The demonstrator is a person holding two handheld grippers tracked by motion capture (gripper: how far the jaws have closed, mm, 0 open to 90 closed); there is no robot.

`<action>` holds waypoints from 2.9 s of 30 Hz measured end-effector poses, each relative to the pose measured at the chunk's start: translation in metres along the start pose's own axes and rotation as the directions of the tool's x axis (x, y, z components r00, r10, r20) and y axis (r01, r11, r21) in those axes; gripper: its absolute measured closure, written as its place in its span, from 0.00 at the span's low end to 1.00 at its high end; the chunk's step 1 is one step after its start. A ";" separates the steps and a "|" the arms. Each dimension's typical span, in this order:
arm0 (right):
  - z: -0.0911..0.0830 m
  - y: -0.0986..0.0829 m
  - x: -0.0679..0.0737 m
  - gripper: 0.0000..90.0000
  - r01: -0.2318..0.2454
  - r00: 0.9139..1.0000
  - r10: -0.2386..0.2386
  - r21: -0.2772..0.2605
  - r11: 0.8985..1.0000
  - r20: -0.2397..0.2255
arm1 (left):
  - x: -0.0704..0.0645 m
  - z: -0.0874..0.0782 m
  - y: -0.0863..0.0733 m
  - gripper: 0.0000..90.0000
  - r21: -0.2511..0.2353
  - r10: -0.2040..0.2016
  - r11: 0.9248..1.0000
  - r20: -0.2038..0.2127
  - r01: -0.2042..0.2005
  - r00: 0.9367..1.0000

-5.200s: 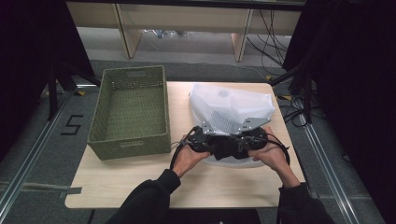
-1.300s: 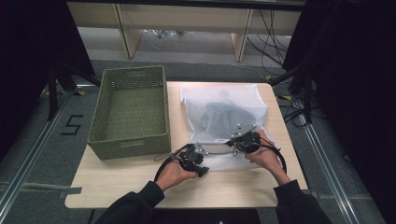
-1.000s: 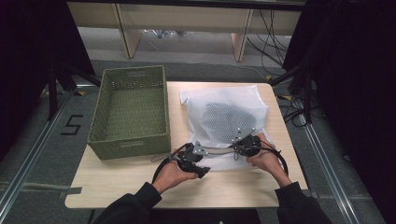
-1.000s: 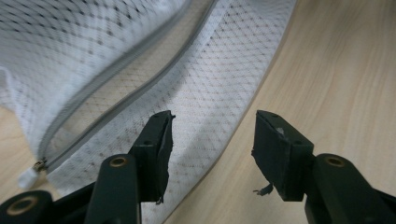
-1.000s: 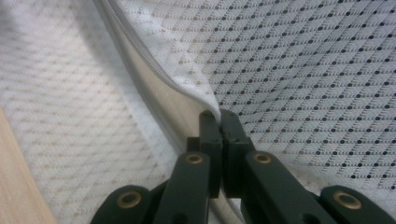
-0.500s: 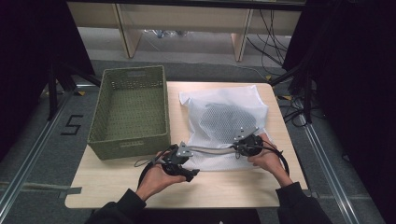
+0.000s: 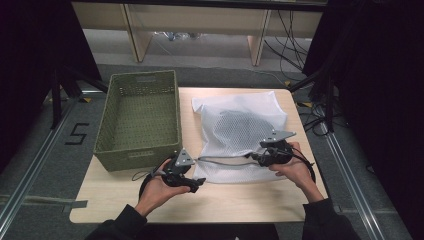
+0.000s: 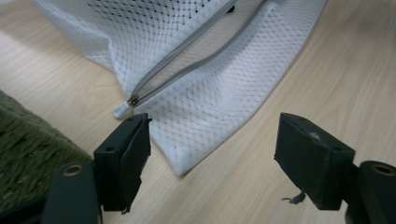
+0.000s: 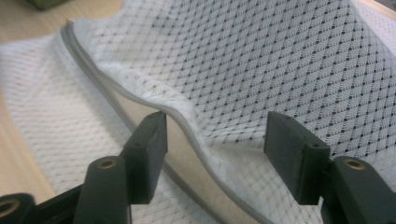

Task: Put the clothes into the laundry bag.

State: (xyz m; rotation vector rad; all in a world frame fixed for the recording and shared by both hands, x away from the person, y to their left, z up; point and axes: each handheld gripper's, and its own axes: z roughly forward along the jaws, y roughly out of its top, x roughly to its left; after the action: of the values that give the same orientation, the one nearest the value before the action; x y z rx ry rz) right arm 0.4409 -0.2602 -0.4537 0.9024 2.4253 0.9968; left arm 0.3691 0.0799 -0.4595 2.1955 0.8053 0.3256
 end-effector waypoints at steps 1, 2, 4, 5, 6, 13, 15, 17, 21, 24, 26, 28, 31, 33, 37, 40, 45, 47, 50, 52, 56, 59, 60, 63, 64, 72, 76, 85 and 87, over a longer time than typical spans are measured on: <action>-0.002 0.000 0.001 0.42 -0.025 1.000 0.025 -0.011 1.000 -0.001 | 0.001 0.000 -0.001 0.29 -0.002 -0.003 1.000 -0.003 0.003 1.000; -0.005 0.000 0.001 0.41 -0.057 0.998 0.057 -0.012 0.998 -0.024 | 0.002 -0.001 -0.002 0.29 -0.001 -0.006 1.000 -0.005 0.006 1.000; -0.007 0.000 0.001 0.40 -0.040 0.998 0.039 -0.036 0.999 -0.039 | 0.003 -0.001 -0.004 0.28 0.000 -0.006 1.000 -0.007 0.006 1.000; -0.008 -0.001 0.002 0.39 -0.055 0.997 0.053 -0.030 0.998 -0.055 | 0.006 -0.003 -0.004 0.28 0.014 0.020 1.000 -0.013 -0.019 1.000; -0.009 -0.001 0.003 0.39 -0.052 0.996 0.050 -0.035 0.998 -0.073 | 0.005 -0.002 -0.006 0.28 0.007 -0.011 1.000 -0.015 0.011 1.000; -0.012 -0.002 0.004 0.38 -0.053 0.997 0.051 -0.047 0.997 -0.055 | 0.008 -0.005 -0.009 0.28 -0.003 -0.022 1.000 -0.015 0.022 1.000; -0.012 -0.004 0.003 0.38 -0.036 0.999 0.035 -0.052 0.998 -0.031 | 0.008 -0.006 -0.010 0.28 -0.008 -0.031 0.999 -0.025 0.030 0.999; -0.011 -0.005 0.003 0.37 -0.050 0.998 0.049 -0.042 0.998 -0.027 | 0.010 -0.007 -0.011 0.27 -0.021 -0.037 0.999 -0.022 0.037 0.999; -0.011 -0.008 0.004 0.37 -0.053 0.998 0.052 -0.045 0.998 -0.023 | 0.012 -0.009 -0.013 0.26 -0.044 -0.049 0.998 -0.015 0.048 0.999; -0.012 -0.009 0.004 0.37 -0.060 0.998 0.059 -0.052 0.997 -0.020 | 0.013 -0.011 -0.015 0.24 -0.051 -0.068 0.996 -0.011 0.067 0.998; -0.013 -0.010 0.003 0.37 -0.063 0.998 0.062 -0.057 0.996 -0.016 | 0.013 -0.011 -0.016 0.24 -0.059 -0.070 0.996 -0.004 0.070 0.998; -0.013 -0.011 0.003 0.36 -0.077 0.997 0.076 -0.056 0.995 -0.023 | 0.012 -0.012 -0.017 0.23 -0.069 -0.078 0.995 -0.016 0.077 0.997; -0.014 -0.013 0.004 0.36 -0.084 0.996 0.082 -0.057 0.995 -0.022 | 0.014 -0.014 -0.019 0.22 -0.085 -0.079 0.993 -0.007 0.078 0.997; -0.014 -0.014 0.005 0.36 -0.078 0.997 0.076 -0.055 0.995 -0.029 | 0.014 -0.015 -0.020 0.22 -0.090 -0.085 0.992 -0.016 0.083 0.996; -0.015 -0.015 0.007 0.36 -0.073 0.997 0.071 -0.058 0.996 -0.027 | 0.015 -0.016 -0.022 0.21 -0.092 -0.068 0.994 -0.012 0.067 0.998; -0.015 -0.017 0.009 0.36 -0.068 0.998 0.067 -0.056 0.996 -0.021 | 0.014 -0.017 -0.023 0.21 -0.104 -0.072 0.992 -0.008 0.071 0.997; -0.017 -0.020 0.011 0.36 -0.056 0.998 0.055 -0.058 0.997 -0.016 | 0.010 -0.017 -0.025 0.20 -0.122 -0.074 0.990 0.014 0.076 0.997; -0.018 -0.021 0.013 0.36 -0.059 0.998 0.058 -0.053 0.997 -0.020 | 0.010 -0.018 -0.026 0.20 -0.114 -0.046 0.992 0.002 0.046 0.999; -0.019 -0.023 0.018 0.36 -0.060 0.998 0.058 -0.044 0.997 -0.029 | 0.008 -0.019 -0.028 0.20 -0.112 -0.050 0.992 0.001 0.049 0.999; -0.021 -0.025 0.022 0.35 -0.071 0.997 0.070 -0.040 0.997 -0.024 | 0.006 -0.020 -0.030 0.20 -0.108 -0.044 0.993 0.008 0.044 0.999; -0.023 -0.029 0.026 0.35 -0.052 0.998 0.051 -0.036 0.998 -0.029 | 0.000 -0.021 -0.033 0.22 -0.099 -0.014 0.995 0.015 0.016 1.000; -0.024 -0.033 0.028 0.35 -0.045 0.998 0.044 -0.023 0.999 -0.036 | -0.006 -0.023 -0.035 0.25 -0.084 0.011 0.996 0.009 -0.010 1.000; -0.025 -0.035 0.028 0.35 -0.034 0.999 0.033 -0.030 0.999 -0.023 | -0.007 -0.023 -0.036 0.25 -0.089 0.010 0.996 0.016 -0.008 1.000; -0.028 -0.038 0.033 0.34 -0.058 0.998 0.058 -0.018 0.998 -0.026 | -0.010 -0.025 -0.037 0.22 -0.072 0.021 0.997 0.015 -0.020 1.000; -0.028 -0.039 0.032 0.34 -0.040 0.999 0.039 -0.023 0.999 -0.037 | -0.011 -0.025 -0.038 0.22 -0.070 0.017 0.997 0.022 -0.015 1.000; -0.038 -0.049 0.041 0.34 -0.047 0.997 0.046 -0.019 0.999 -0.056 | -0.023 -0.028 -0.046 0.20 -0.055 0.042 0.998 0.027 -0.041 0.999; -0.043 -0.054 0.047 0.33 -0.032 0.998 0.031 -0.014 0.999 -0.054 | -0.027 -0.028 -0.049 0.20 -0.020 0.058 0.998 0.012 -0.057 0.998; -0.050 -0.063 0.055 0.33 -0.017 0.998 0.017 0.002 1.000 -0.059 | -0.024 -0.026 -0.051 0.20 -0.012 0.044 0.999 -0.009 -0.044 0.999; -0.049 -0.064 0.054 0.33 -0.014 0.998 0.015 0.015 1.000 -0.056 | -0.023 -0.026 -0.051 0.20 -0.004 0.043 0.999 -0.014 -0.043 0.999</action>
State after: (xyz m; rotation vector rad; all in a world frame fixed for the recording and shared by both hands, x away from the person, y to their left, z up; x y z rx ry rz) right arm 0.3484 -0.2822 -0.4711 0.9092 2.4790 1.0243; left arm 0.3171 0.1057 -0.4790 2.2112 0.7654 0.3645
